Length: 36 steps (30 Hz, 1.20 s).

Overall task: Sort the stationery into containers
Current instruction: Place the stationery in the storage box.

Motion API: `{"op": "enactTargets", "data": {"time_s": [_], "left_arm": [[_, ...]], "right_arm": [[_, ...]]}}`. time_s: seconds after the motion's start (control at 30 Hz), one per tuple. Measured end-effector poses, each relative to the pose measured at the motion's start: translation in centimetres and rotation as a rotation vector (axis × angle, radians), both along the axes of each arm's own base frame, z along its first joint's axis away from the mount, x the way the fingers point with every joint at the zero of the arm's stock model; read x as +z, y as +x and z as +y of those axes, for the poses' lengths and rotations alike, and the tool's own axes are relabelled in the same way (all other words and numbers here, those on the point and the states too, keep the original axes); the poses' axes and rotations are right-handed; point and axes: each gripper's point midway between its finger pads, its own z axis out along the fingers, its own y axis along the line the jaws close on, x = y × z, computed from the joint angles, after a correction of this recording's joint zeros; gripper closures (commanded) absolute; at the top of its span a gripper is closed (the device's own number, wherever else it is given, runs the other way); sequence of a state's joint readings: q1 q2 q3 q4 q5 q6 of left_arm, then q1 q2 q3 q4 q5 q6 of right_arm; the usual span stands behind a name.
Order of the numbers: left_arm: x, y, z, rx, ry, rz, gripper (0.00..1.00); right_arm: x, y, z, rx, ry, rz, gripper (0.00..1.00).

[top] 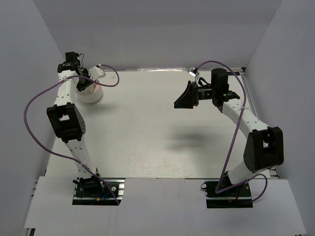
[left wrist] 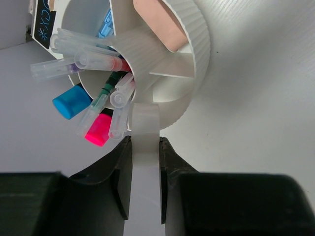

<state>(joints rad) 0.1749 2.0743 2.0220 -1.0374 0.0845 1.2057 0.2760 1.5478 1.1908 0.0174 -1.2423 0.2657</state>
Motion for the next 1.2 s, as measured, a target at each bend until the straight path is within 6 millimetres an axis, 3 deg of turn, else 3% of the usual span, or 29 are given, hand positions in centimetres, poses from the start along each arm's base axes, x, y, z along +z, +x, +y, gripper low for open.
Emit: {"op": "enactTargets", "data": {"time_s": [0.13,0.5,0.67,0.93,0.97,1.17,1.2], "left_arm": [[-0.1,0.2,0.1,0.000,0.006,-0.005,0.94],[-2.7,0.0,0.4,0.004,0.014,0.043,0.89],[-2.7,0.2,0.5,0.012,0.018,0.034,0.70],[-2.6,0.3,0.8,0.029,0.025,0.027,0.56],[-2.5,0.4,0.8,0.031,0.025,0.022,0.49],[-2.4,0.7,0.8,0.037,0.022,0.009,0.47],[-2.4,0.7,0.7,0.035,0.019,0.007,0.51]], "right_arm": [[-0.2,0.0,0.0,-0.002,-0.002,0.004,0.43],[-0.5,-0.1,-0.1,-0.006,-0.009,0.018,0.42],[-0.5,-0.1,-0.1,-0.006,-0.009,0.016,0.42],[-0.5,-0.1,-0.1,-0.005,-0.009,0.016,0.42],[-0.5,-0.1,-0.1,-0.006,-0.009,0.017,0.42],[-0.5,-0.1,-0.1,-0.006,-0.009,0.017,0.42],[-0.5,-0.1,-0.1,-0.006,-0.009,0.017,0.42]]}}
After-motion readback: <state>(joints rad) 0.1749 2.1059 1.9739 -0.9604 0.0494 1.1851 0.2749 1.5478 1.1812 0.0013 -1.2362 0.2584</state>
